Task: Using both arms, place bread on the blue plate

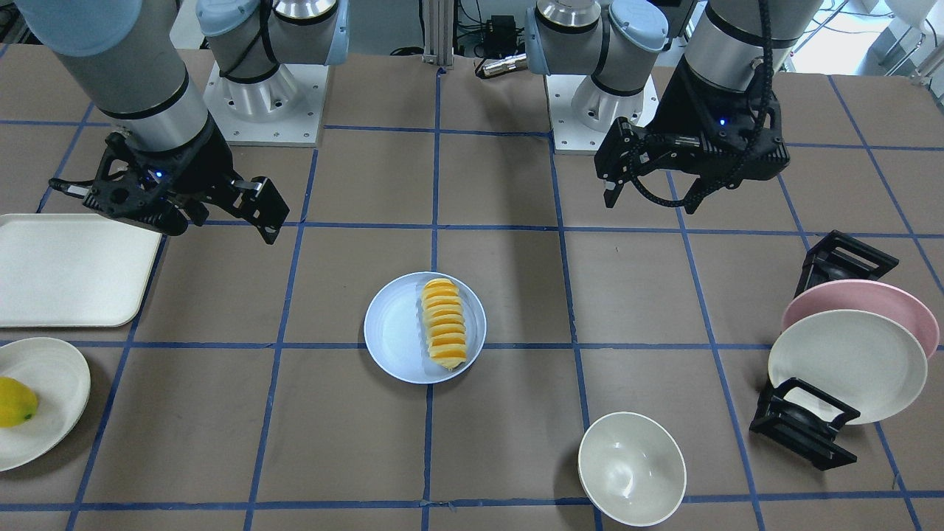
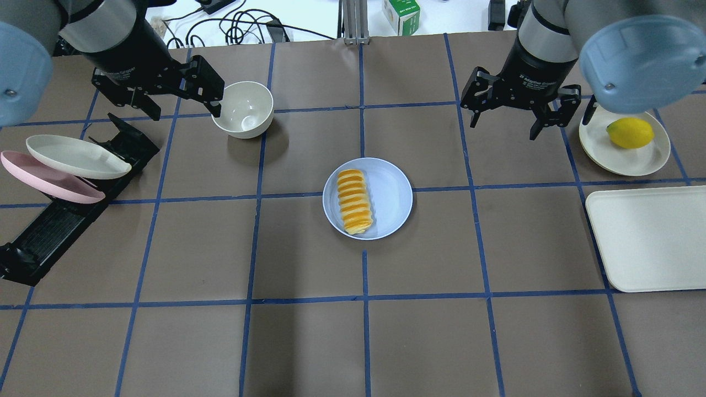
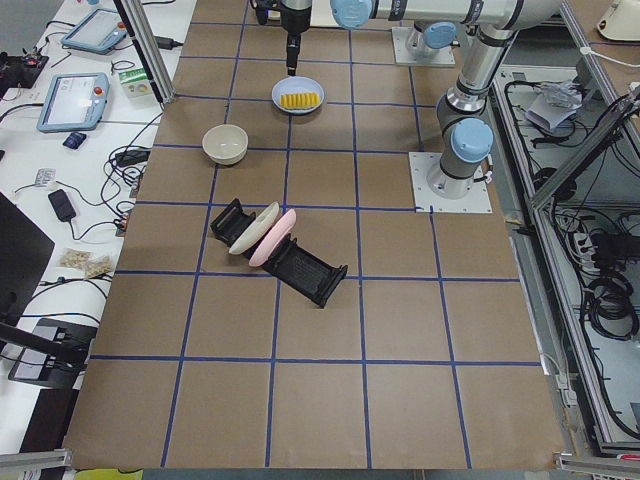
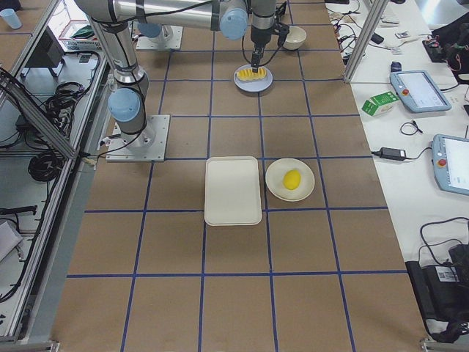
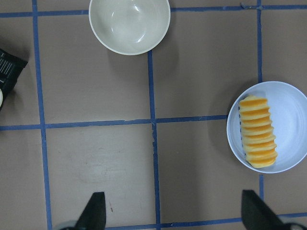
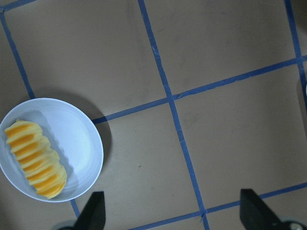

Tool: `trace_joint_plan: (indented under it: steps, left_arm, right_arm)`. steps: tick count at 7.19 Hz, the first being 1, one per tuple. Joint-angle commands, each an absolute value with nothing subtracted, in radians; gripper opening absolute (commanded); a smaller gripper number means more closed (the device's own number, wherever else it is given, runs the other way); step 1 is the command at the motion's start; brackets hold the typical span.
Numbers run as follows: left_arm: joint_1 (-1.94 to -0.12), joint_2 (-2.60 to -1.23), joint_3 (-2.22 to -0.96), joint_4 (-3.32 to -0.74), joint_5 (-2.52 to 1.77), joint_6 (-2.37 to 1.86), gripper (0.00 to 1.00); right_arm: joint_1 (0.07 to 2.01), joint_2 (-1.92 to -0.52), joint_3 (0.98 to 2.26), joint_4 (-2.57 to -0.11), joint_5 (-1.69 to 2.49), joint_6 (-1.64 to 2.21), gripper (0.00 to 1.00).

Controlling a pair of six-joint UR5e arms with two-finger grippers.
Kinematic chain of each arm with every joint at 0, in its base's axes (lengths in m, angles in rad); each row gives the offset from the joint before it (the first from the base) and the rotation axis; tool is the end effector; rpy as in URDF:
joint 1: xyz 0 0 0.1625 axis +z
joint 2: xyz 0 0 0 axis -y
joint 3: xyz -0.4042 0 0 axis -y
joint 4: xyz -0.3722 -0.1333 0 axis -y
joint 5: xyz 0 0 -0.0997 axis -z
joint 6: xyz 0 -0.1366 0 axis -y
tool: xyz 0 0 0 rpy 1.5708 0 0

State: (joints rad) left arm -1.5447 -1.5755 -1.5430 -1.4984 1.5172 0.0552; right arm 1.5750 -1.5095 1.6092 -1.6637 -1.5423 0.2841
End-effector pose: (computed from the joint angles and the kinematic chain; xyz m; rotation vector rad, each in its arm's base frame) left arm -0.1279 -0.4898 0.4490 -0.0489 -3.0879 0.1508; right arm 0.1393 -0.4933 0.3917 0.4346 3.0839 0.0168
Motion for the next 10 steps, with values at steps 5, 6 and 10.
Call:
trace_joint_plan:
  steps: [5, 6, 10]
  left_arm:
    - [-1.545, -1.574, -1.543, -1.499, 1.517, 0.055, 1.00]
    - [-1.545, -1.572, -1.543, -1.499, 1.517, 0.055, 1.00]
    - [-1.545, -1.571, -1.543, -1.499, 1.522, 0.055, 1.00]
  right_arm:
    - [1.575, -1.609, 1.617, -1.620, -1.556, 0.225, 1.00]
    - [1.575, -1.611, 1.612, -1.621, -1.493, 0.227, 1.00]
    - [1.575, -1.611, 1.620, -1.620, -1.505, 0.225, 1.00]
